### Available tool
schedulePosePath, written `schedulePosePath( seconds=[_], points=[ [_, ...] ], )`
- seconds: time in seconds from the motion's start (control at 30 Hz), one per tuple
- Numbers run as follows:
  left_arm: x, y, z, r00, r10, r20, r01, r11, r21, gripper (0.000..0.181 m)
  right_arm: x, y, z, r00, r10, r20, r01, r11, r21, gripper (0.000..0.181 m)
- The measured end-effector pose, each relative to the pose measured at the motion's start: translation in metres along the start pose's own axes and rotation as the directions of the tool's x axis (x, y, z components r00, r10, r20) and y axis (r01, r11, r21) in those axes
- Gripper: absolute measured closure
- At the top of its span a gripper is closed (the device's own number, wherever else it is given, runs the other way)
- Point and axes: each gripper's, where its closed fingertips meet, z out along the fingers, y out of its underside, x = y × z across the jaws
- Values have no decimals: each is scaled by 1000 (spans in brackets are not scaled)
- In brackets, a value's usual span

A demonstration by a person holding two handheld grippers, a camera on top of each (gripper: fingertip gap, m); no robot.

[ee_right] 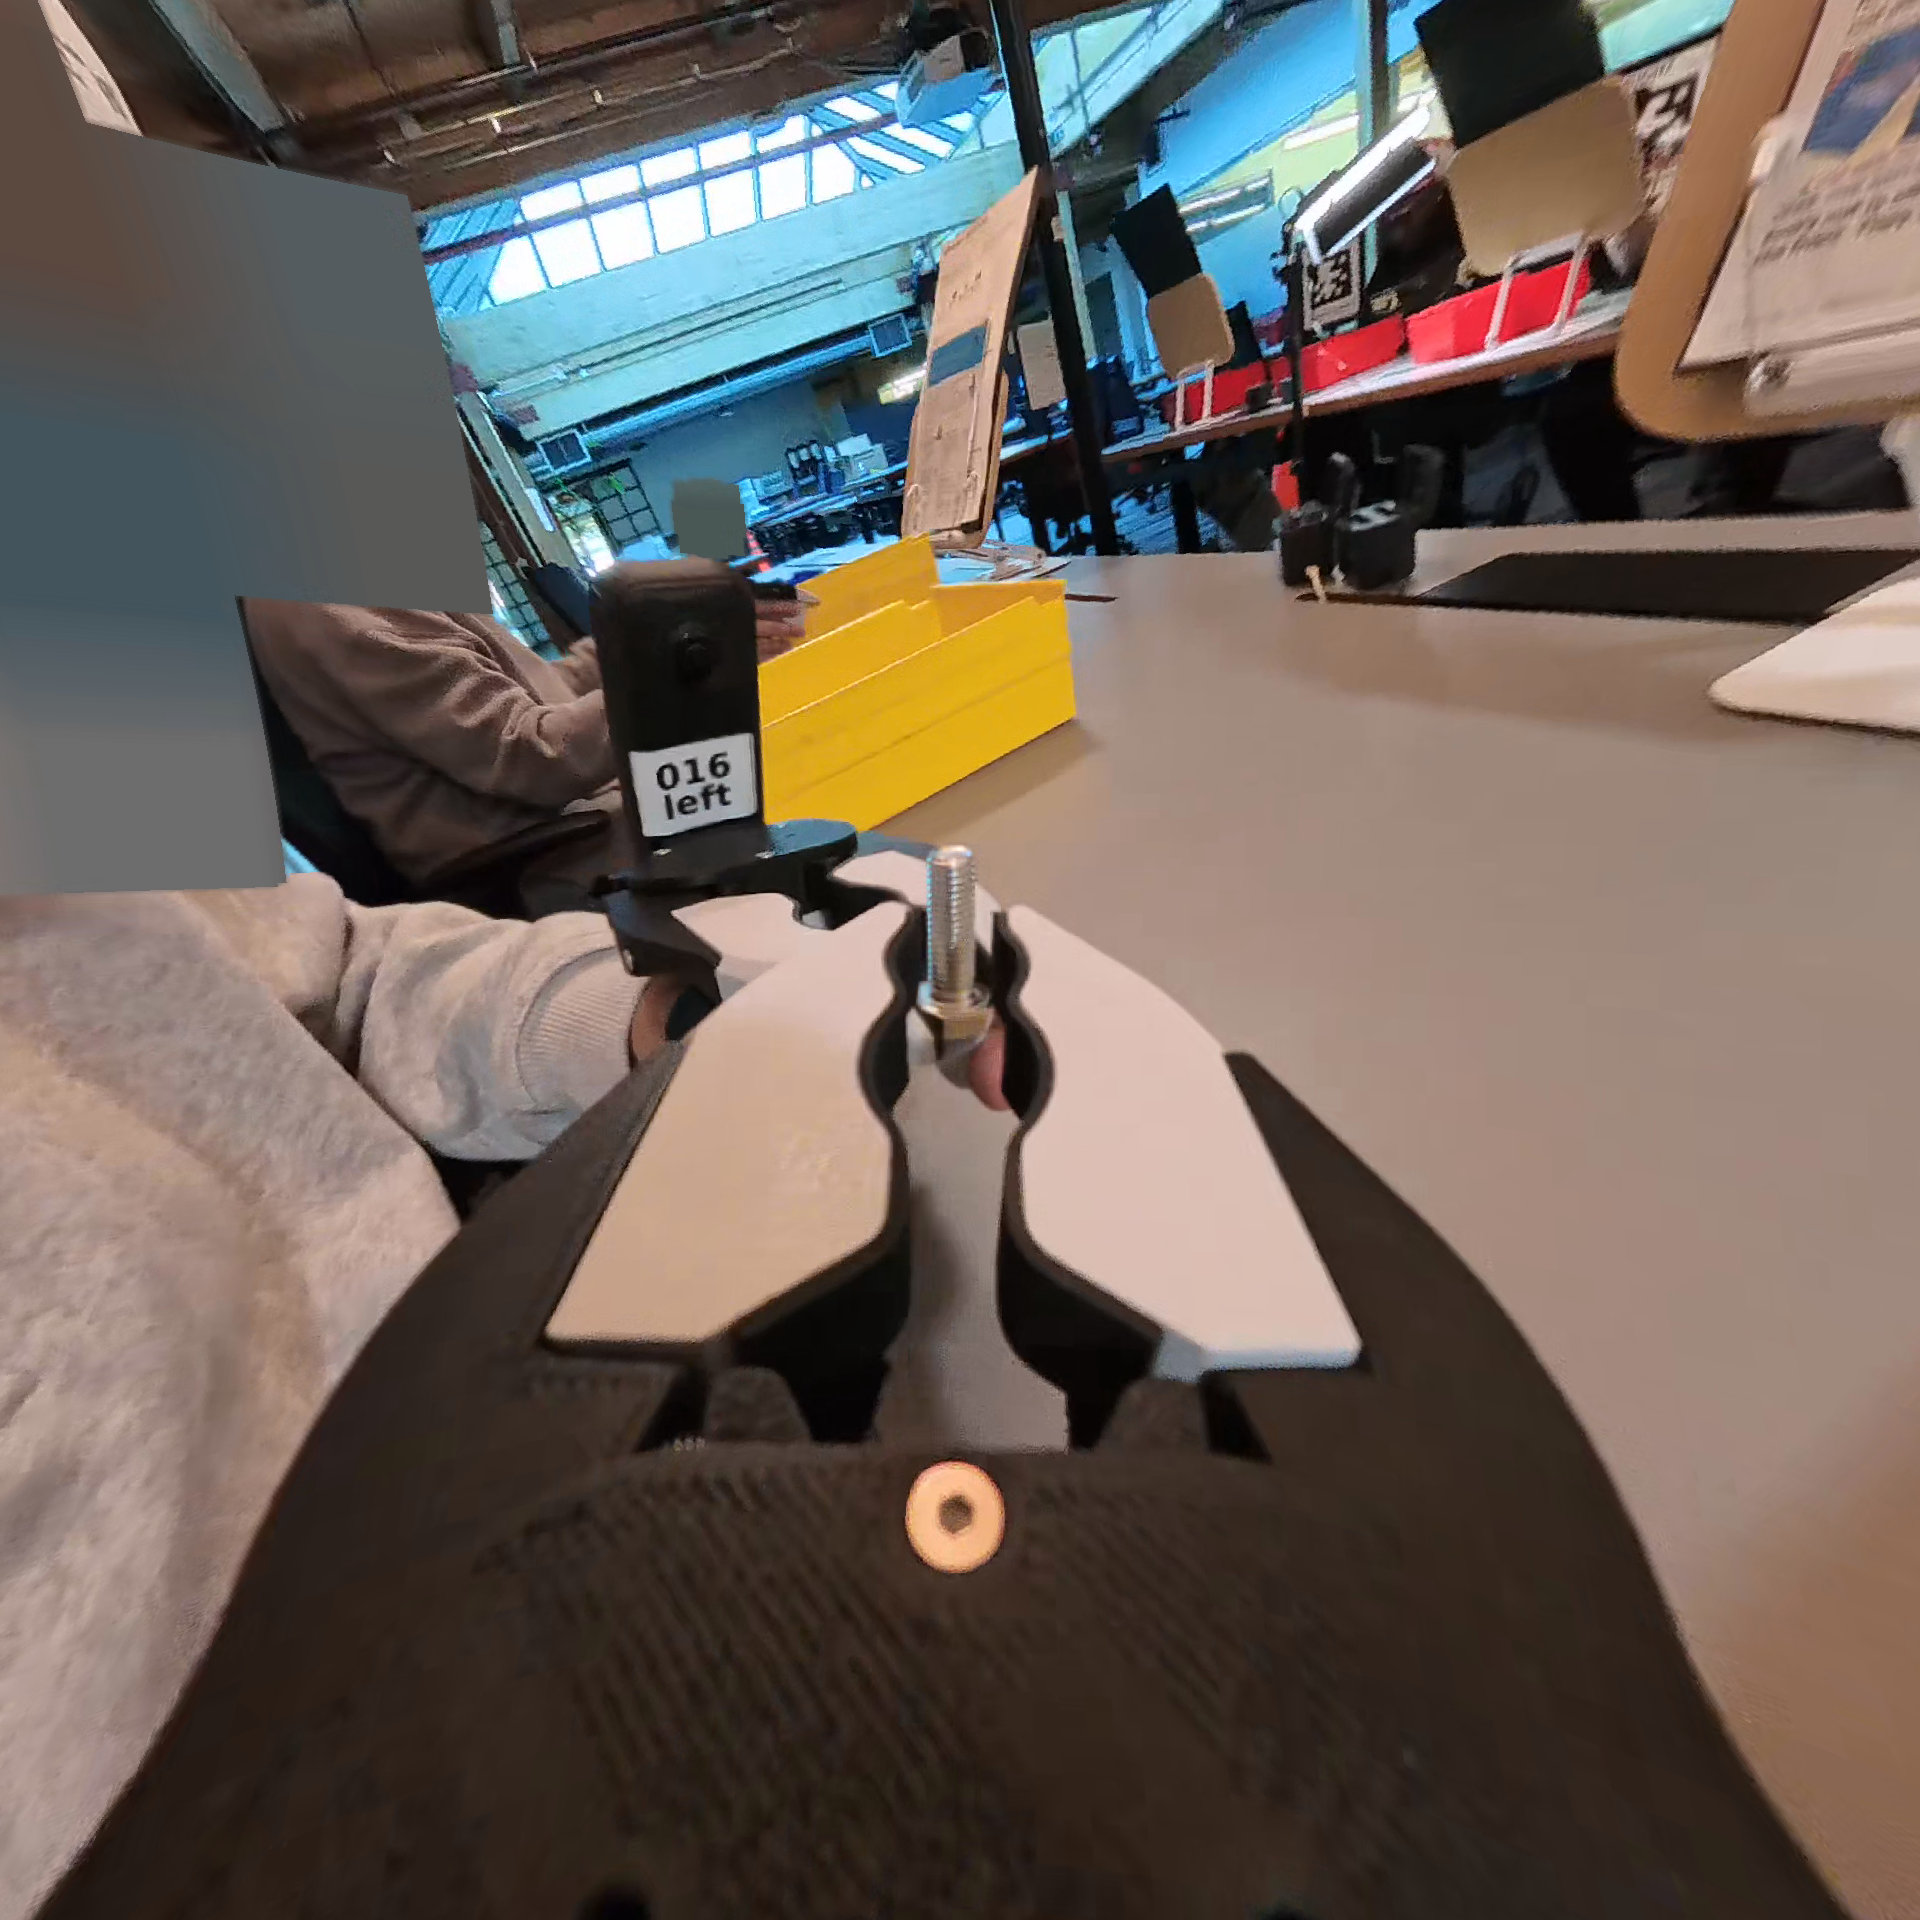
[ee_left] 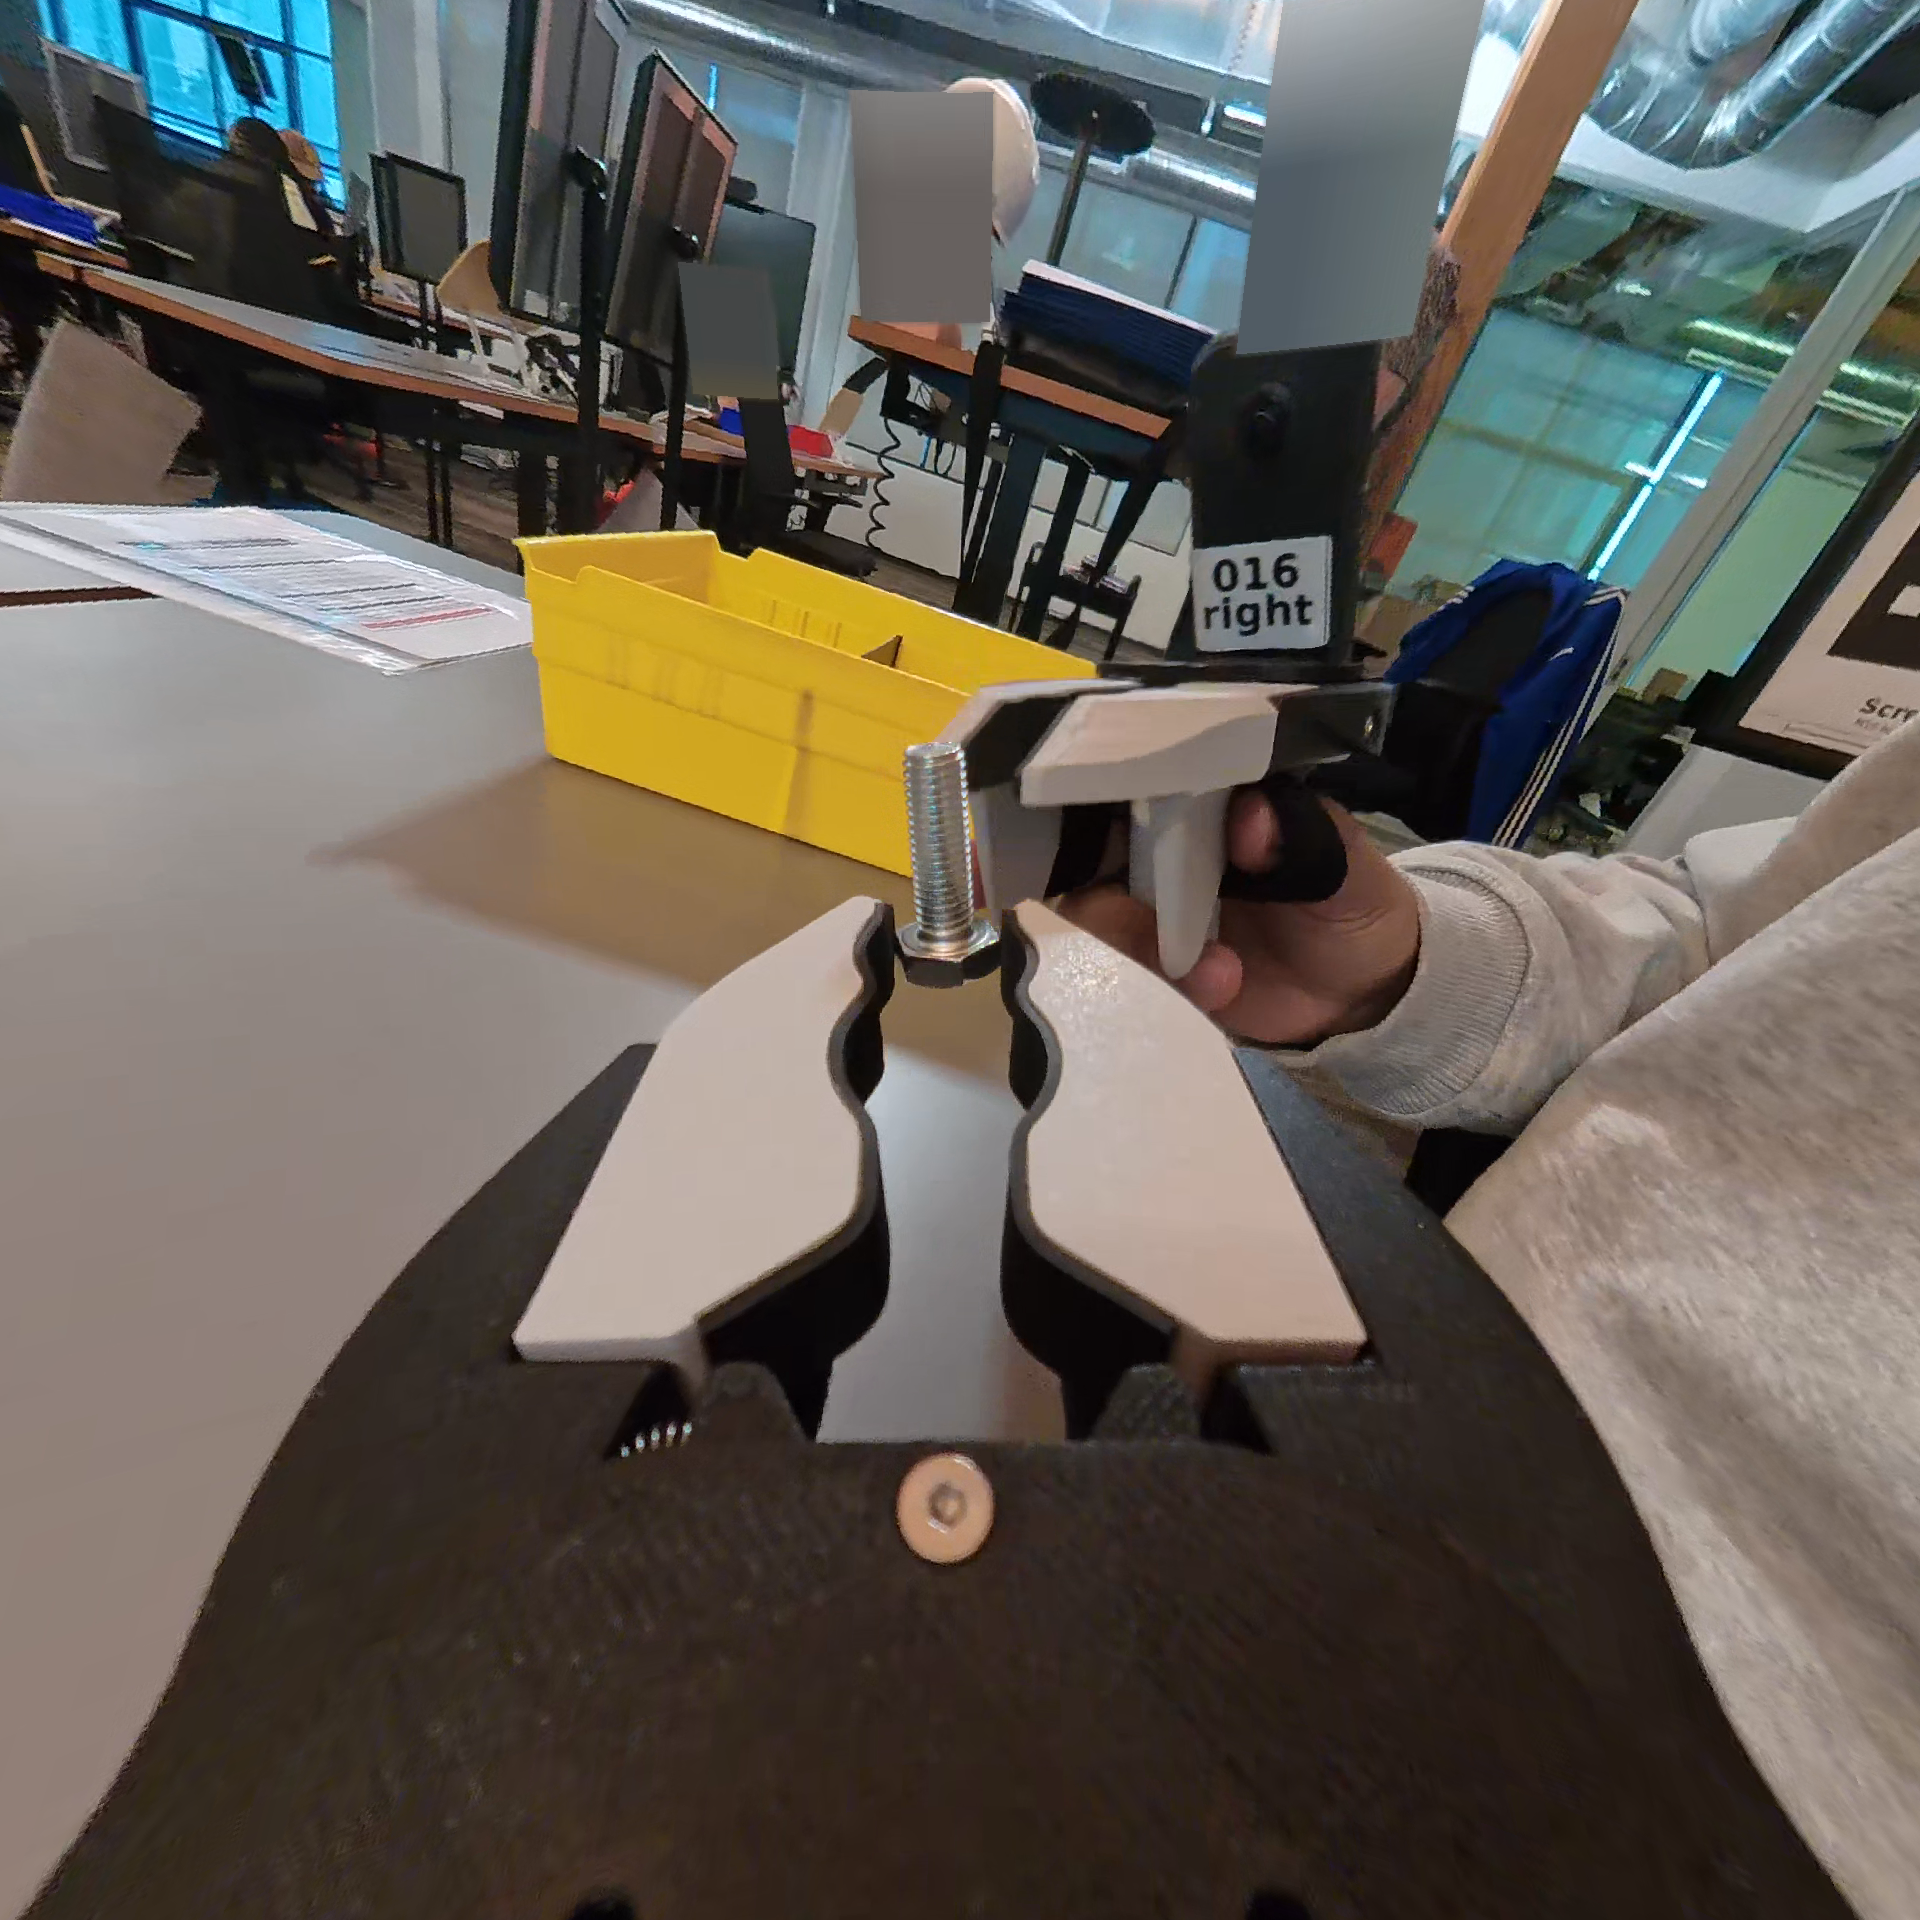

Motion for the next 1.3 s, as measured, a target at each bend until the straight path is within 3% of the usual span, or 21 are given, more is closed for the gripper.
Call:
schedulePosePath(
  seconds=[0.17,0.37,0.5,0.6,0.67,0.7,0.77,0.83,0.9,1.1,1.2,1.3],
  points=[
    [4,8,3,999,35,0,-35,998,-43,162,-1,17,7,1000,-16,21,17,998,-57,167],
    [3,6,4,1000,27,8,-26,999,-28,162,0,13,6,998,-68,5,68,996,-58,172],
    [-4,-3,-1,996,69,58,-69,998,9,145,33,-42,-23,955,-246,-166,243,969,-34,171],
    [0,-3,-2,994,101,50,-101,995,1,149,95,-95,-73,819,-431,-379,389,902,-184,172],
    [3,-1,0,993,114,34,-114,993,-7,151,149,-118,-111,708,-537,-459,402,840,-364,172],
    [5,-1,1,992,125,28,-125,992,-11,152,182,-118,-131,675,-564,-476,339,810,-479,172],
    [6,0,2,989,144,24,-143,990,-18,153,245,-93,-171,702,-525,-481,83,731,-677,171],
    [8,0,2,988,151,22,-151,988,-25,153,286,-59,-204,758,-392,-521,-190,632,-751,171],
    [7,0,2,987,156,27,-155,988,-23,155,310,-32,-221,766,-303,-567,-349,544,-763,171],
    [5,-1,1,987,159,31,-159,987,-5,161,340,24,-260,718,-293,-631,-587,233,-776,171],
    [3,0,1,988,150,26,-150,989,-8,164,345,38,-269,701,-288,-652,-633,168,-755,171],
    [2,0,1,988,156,24,-155,988,-15,165,351,38,-270,689,-296,-662,-639,183,-747,171]
  ],
)
